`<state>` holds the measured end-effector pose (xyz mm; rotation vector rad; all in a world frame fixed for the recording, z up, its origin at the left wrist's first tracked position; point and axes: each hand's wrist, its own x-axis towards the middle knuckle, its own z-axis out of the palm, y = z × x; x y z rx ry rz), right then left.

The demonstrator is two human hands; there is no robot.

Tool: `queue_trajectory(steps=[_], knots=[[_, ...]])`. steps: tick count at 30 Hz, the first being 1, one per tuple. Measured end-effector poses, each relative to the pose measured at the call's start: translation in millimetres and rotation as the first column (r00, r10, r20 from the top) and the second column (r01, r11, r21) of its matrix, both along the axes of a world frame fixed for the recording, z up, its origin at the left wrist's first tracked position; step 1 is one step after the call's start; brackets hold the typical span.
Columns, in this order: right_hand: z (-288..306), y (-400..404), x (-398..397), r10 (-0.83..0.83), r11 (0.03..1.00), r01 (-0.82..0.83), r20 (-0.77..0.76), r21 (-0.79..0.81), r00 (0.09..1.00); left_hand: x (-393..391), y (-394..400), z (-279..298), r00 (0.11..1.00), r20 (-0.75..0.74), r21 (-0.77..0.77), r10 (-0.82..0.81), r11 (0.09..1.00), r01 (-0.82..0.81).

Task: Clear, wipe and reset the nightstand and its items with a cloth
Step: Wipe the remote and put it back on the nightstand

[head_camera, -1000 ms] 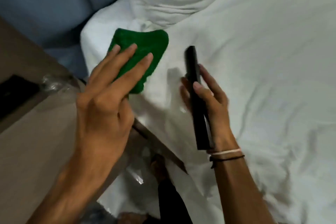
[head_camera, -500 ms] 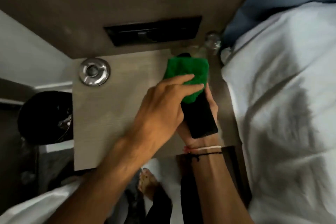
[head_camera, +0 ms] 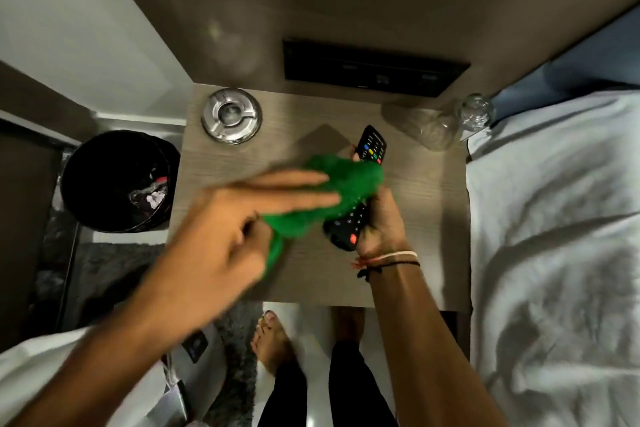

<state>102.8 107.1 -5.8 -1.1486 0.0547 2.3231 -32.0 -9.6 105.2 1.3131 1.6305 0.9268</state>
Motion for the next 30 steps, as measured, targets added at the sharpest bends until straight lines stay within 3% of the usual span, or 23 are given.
queue_trajectory(steps=[4,8,11,15,23,26,30], knots=[[4,-5,5,0.08,0.997,-0.082,-0.076,-0.017,0.994,-21,39,-15,0.938,-0.247,0.054,0.245,0.969,-0.239],[15,-12,8,0.262,0.961,-0.259,-0.022,0.103,0.965,-11,87,-30,0.908,-0.383,0.021,0.17,0.984,-0.175],[21,-11,8,0.221,0.971,-0.219,-0.009,0.098,0.975,8,94,-41,0.894,-0.445,-0.04,0.054,0.996,-0.08],[22,-6,14,0.098,0.991,-0.096,-0.024,0.097,0.995,26,81,-48,0.896,-0.441,-0.11,-0.063,0.994,0.016],[16,-6,2,0.113,0.991,-0.113,0.004,0.068,0.994,30,44,-38,0.871,-0.459,-0.167,-0.175,0.98,0.109],[11,4,-6,0.109,0.992,-0.113,0.072,0.054,0.991,29,29,-34,0.879,-0.426,-0.2,-0.213,0.97,0.138],[-11,17,-13,-0.054,0.997,0.035,0.283,0.071,0.958,14,3,-32,0.883,-0.34,-0.286,-0.323,0.93,0.23]])
